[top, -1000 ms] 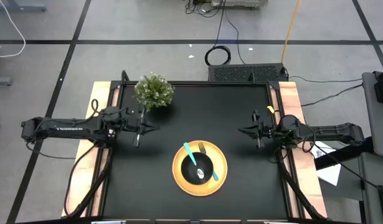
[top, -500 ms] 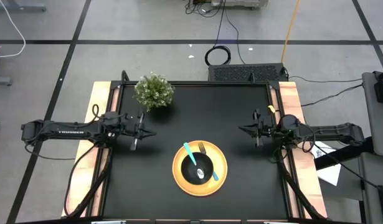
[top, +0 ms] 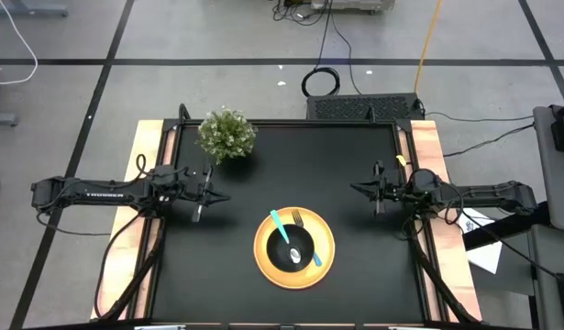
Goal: Set table place
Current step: Return to Home Position
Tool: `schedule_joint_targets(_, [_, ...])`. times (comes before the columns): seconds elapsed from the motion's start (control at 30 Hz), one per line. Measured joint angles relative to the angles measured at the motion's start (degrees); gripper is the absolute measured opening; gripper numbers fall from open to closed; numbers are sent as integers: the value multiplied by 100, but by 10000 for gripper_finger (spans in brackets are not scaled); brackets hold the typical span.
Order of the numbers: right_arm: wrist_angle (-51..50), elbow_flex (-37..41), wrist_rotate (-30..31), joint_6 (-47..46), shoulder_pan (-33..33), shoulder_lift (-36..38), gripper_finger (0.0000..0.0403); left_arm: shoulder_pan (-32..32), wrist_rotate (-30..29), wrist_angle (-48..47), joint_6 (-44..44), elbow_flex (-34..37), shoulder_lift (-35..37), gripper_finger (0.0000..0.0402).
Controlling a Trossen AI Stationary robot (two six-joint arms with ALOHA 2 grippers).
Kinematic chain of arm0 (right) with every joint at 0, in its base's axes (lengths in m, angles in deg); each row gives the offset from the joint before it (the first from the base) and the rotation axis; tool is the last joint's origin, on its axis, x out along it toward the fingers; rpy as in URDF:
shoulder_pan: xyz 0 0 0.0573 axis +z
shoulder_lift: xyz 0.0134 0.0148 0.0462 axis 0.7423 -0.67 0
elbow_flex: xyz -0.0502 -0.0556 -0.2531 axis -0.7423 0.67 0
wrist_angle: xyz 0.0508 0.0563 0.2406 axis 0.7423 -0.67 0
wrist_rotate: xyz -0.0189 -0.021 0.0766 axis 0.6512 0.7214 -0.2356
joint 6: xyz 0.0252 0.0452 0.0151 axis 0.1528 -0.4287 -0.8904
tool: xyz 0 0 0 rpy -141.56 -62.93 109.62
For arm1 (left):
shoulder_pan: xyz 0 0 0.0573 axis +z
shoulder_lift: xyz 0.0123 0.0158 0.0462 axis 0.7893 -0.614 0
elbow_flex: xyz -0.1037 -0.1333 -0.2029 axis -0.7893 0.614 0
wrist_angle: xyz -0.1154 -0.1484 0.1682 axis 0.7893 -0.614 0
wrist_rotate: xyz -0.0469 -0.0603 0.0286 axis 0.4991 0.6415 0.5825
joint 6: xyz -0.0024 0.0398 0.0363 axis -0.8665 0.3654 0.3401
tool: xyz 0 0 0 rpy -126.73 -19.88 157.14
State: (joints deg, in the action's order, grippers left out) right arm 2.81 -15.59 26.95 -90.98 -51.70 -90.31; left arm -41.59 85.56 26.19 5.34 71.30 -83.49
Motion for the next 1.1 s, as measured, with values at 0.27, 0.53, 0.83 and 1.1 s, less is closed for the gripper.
schedule_joint_targets(0.27, [10,-1,-31,-2,0,0,0,0,382,955,34,189,48,0])
schedule_joint_targets(0.53, [131,0,-46,-4,2,2,0,-69,386,1418,-274,236,44,0])
schedule_joint_targets(0.83, [369,0,-372,-7,13,2,0,-162,358,1420,-202,236,101,0])
schedule_joint_targets(1.1, [215,-1,-365,56,13,1,0,-164,-132,629,-118,234,359,0])
